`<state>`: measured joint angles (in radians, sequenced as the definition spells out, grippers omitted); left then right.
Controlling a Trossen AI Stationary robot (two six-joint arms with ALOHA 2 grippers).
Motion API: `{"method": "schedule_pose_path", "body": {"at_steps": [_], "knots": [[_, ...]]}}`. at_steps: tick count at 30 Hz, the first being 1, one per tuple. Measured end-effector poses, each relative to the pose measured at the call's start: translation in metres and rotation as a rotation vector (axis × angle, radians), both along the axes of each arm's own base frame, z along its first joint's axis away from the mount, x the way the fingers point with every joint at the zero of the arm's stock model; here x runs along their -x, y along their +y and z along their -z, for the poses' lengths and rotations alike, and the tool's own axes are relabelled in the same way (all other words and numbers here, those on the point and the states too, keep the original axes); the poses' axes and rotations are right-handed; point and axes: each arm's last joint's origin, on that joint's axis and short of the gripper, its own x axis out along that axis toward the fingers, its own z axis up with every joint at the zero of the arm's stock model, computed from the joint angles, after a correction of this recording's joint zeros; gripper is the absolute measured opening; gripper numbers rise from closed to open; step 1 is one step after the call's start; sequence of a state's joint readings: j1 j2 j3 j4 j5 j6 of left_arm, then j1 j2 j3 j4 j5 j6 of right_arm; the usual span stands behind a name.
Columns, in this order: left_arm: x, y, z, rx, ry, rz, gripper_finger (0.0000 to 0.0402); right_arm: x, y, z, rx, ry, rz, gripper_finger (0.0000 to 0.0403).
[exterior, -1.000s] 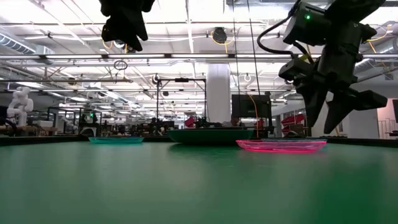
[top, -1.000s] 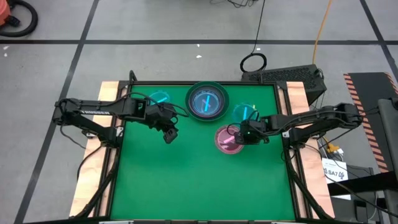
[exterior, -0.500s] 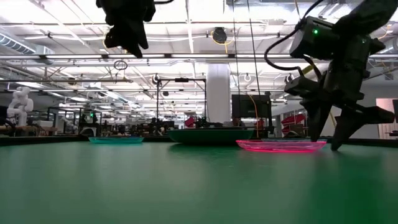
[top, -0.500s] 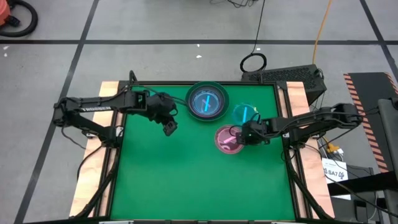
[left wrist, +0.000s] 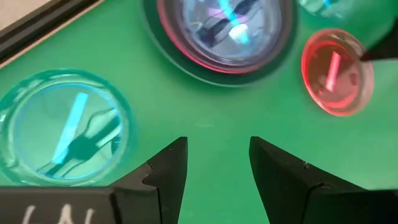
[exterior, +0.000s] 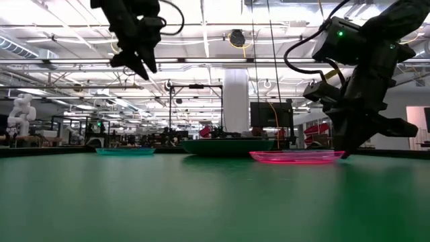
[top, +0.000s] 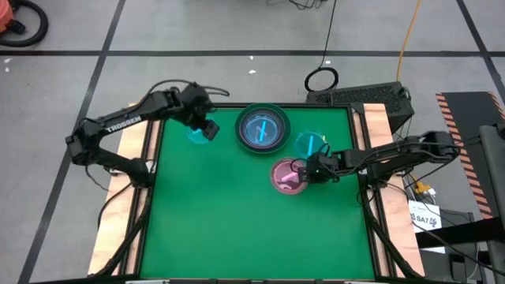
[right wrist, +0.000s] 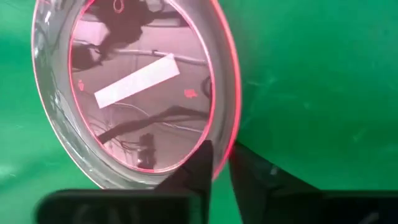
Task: Stack plastic plates
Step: Stack the pink plate on top of the blue plate
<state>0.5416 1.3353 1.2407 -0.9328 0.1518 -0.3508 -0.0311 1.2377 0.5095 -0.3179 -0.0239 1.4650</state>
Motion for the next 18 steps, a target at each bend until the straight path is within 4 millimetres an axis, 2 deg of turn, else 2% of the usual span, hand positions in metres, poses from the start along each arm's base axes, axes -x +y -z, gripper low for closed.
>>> {"method": "schedule_pose_path", "body": {"at_steps": [3,7,18], "knots": [[0.006,0.016,0.004,0.015,0.011,-0.042,0.0179,-0.001,0.000,-0.001,0.018,-0.016,-0.030,0.0006],[0.007,0.031,0.013,0.039,0.029,-0.063,0.0179,-0.003,0.000,-0.001,0.018,-0.029,-0.040,0.0005],[-0.006,0.047,0.040,0.130,0.084,-0.035,0.0179,-0.025,-0.002,-0.018,-0.014,-0.326,-0.005,0.0001]]}}
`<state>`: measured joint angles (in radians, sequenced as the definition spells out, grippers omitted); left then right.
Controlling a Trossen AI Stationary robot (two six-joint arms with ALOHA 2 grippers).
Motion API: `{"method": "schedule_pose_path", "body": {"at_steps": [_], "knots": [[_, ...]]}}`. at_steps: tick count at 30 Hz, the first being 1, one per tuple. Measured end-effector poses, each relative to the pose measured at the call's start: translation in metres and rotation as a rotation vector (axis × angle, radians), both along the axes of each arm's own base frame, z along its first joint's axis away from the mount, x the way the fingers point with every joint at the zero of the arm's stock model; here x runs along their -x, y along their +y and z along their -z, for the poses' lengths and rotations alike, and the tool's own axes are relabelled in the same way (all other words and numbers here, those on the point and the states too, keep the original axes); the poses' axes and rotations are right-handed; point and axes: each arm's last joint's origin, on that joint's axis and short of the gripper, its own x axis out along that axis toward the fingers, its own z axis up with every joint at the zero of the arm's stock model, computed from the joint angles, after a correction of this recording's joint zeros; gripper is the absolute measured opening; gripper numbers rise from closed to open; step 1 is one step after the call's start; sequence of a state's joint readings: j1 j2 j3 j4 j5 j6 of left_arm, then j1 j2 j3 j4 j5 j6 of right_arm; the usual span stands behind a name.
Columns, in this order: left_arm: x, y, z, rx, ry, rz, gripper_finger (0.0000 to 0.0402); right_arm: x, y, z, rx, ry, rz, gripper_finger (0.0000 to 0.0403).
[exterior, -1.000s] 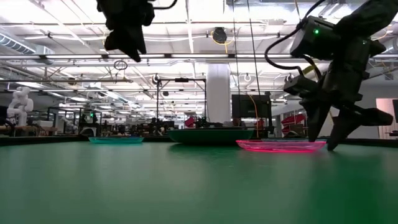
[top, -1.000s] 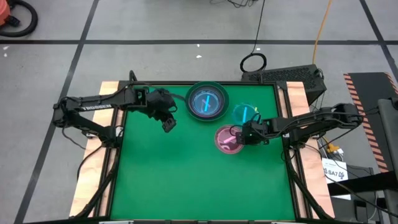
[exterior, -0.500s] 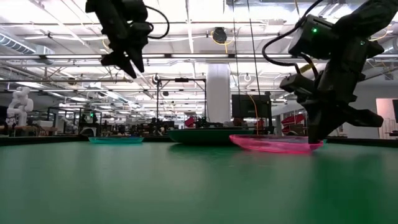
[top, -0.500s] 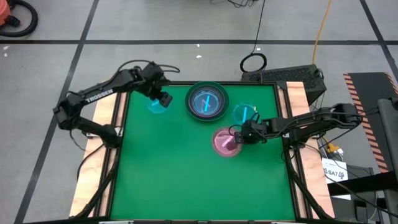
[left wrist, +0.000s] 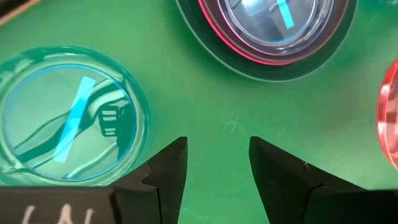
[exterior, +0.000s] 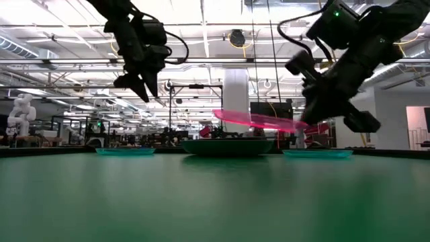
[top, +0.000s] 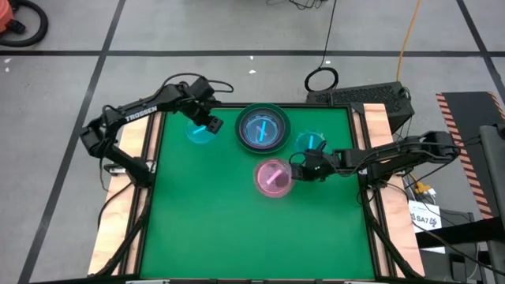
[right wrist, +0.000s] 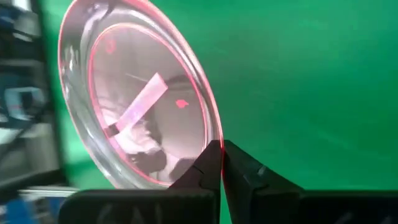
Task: Stack plastic plates
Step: Stack the pink plate on top of the blue plate
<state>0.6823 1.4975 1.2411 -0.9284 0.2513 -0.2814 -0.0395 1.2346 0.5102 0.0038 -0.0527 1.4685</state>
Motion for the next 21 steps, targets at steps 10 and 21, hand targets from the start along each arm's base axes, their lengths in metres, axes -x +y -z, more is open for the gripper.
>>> {"method": "schedule_pose_path", "body": {"at_steps": [10,21], "knots": [[-0.002,0.002,0.003,0.002,0.004,0.011,0.0179,-0.019,-0.025,-0.032,0.051,-0.181,0.136,0.0001],[0.000,0.001,0.004,0.046,0.004,0.006,0.0179,-0.029,-0.076,-0.081,0.232,-0.244,0.207,0.0000]]}}
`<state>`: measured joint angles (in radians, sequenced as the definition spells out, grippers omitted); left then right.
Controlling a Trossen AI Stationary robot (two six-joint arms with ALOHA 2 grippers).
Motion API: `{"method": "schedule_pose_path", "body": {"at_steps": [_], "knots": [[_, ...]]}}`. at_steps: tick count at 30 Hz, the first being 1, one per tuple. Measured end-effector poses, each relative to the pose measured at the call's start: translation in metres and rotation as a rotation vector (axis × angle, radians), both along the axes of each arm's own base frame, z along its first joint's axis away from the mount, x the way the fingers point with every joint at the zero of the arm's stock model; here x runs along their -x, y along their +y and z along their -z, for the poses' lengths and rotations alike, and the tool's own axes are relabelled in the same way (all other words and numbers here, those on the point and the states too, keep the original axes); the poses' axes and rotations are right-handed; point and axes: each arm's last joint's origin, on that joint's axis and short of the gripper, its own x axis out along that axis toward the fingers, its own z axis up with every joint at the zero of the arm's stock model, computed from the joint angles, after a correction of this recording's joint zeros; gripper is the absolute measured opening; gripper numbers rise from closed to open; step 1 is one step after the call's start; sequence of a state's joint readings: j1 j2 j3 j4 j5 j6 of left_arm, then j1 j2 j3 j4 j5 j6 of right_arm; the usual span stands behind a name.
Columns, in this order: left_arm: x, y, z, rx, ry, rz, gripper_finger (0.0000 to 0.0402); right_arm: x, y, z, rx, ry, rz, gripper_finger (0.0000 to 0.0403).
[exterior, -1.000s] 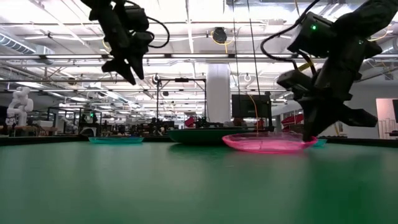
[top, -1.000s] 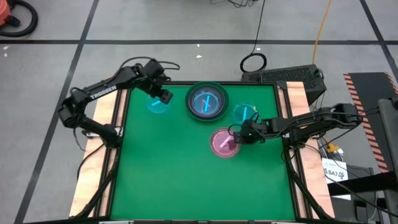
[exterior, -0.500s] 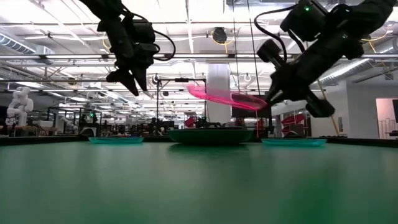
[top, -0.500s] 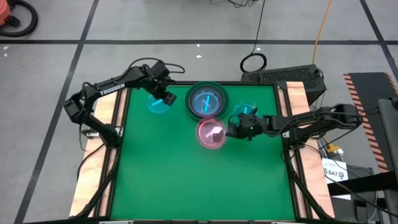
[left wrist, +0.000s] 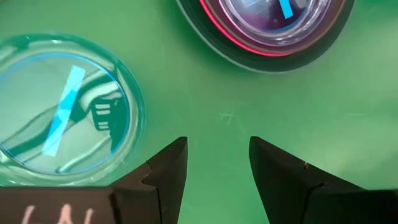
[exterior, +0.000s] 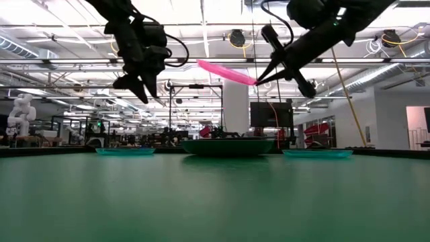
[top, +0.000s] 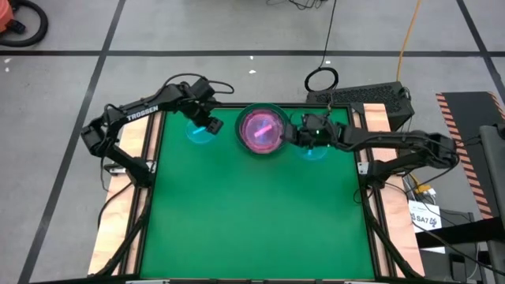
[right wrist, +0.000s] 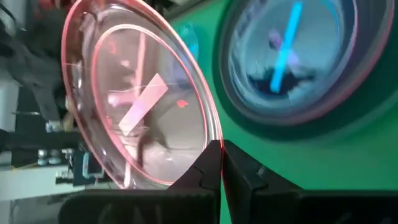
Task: Stack plastic plates
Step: Stack the pink plate on top of the blue plate
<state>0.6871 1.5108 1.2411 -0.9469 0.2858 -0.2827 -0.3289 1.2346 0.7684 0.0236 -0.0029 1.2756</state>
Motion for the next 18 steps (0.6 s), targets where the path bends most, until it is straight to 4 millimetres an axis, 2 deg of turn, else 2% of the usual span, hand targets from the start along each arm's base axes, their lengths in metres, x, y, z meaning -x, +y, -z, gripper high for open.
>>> {"method": "schedule_pose_path", "body": {"at_steps": [11,18], "knots": [[0.001,-0.001,0.000,0.041,-0.005,-0.026,0.0179,0.011,-0.042,-0.019,0.079,-0.038,0.126,0.0000],[-0.002,-0.005,0.000,0.053,-0.005,-0.023,0.0179,0.020,-0.059,-0.017,0.090,0.005,0.130,0.0000]]}}
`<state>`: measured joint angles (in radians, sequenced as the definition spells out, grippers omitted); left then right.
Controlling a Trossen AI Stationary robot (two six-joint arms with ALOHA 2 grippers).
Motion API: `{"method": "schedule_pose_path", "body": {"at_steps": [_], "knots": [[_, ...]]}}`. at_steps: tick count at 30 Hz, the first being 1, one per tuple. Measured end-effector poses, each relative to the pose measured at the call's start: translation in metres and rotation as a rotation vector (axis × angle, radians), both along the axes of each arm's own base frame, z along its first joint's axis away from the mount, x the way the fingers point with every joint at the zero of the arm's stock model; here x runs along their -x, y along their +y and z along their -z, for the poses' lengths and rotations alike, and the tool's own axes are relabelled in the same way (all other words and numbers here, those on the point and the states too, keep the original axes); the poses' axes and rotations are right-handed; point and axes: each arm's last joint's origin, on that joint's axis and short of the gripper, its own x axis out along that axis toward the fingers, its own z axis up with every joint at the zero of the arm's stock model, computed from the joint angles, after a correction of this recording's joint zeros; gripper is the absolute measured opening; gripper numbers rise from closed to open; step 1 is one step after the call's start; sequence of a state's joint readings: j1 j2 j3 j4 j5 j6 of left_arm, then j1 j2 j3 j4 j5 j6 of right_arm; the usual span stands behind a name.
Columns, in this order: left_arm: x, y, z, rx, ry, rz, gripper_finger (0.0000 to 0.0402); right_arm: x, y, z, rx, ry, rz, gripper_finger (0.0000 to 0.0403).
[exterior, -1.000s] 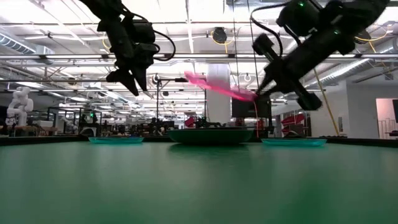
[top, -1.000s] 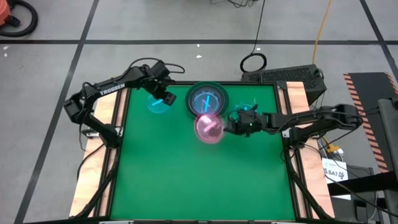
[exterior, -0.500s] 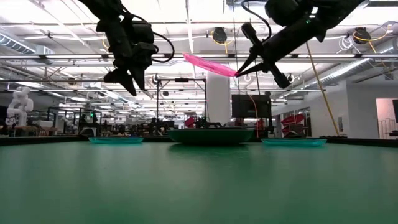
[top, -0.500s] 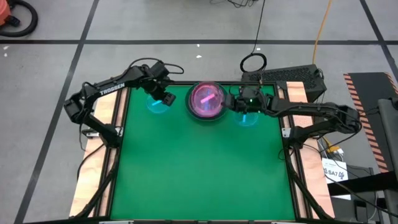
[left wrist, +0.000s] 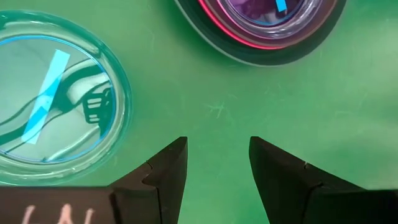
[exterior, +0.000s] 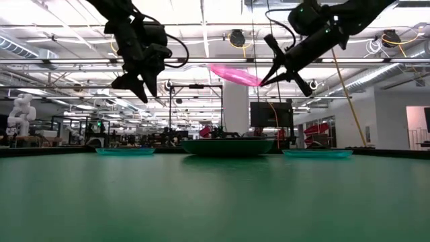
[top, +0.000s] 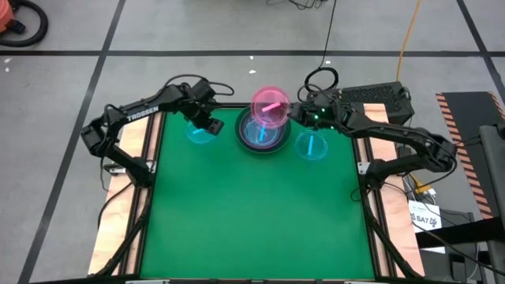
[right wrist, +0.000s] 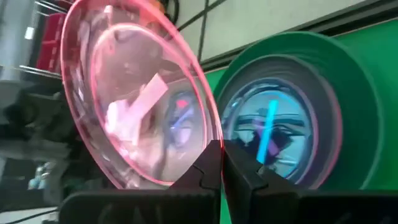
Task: Stack plastic plates
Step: Stack the pink plate on top of the blue plate
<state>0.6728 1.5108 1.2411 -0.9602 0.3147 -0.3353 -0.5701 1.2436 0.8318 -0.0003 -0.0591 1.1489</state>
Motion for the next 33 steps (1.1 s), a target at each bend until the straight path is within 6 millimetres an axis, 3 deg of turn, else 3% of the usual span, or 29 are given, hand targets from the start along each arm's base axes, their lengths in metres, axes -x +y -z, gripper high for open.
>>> {"method": "schedule_pose_path", "body": {"at_steps": [18,33], "knots": [[-0.006,-0.008,0.000,0.012,0.001,0.012,0.0179,-0.026,-0.025,0.058,-0.112,0.098,-0.062,0.0000],[-0.008,-0.009,0.000,0.003,-0.011,0.011,0.0179,-0.027,-0.026,0.070,-0.121,0.167,0.001,0.0000]]}}
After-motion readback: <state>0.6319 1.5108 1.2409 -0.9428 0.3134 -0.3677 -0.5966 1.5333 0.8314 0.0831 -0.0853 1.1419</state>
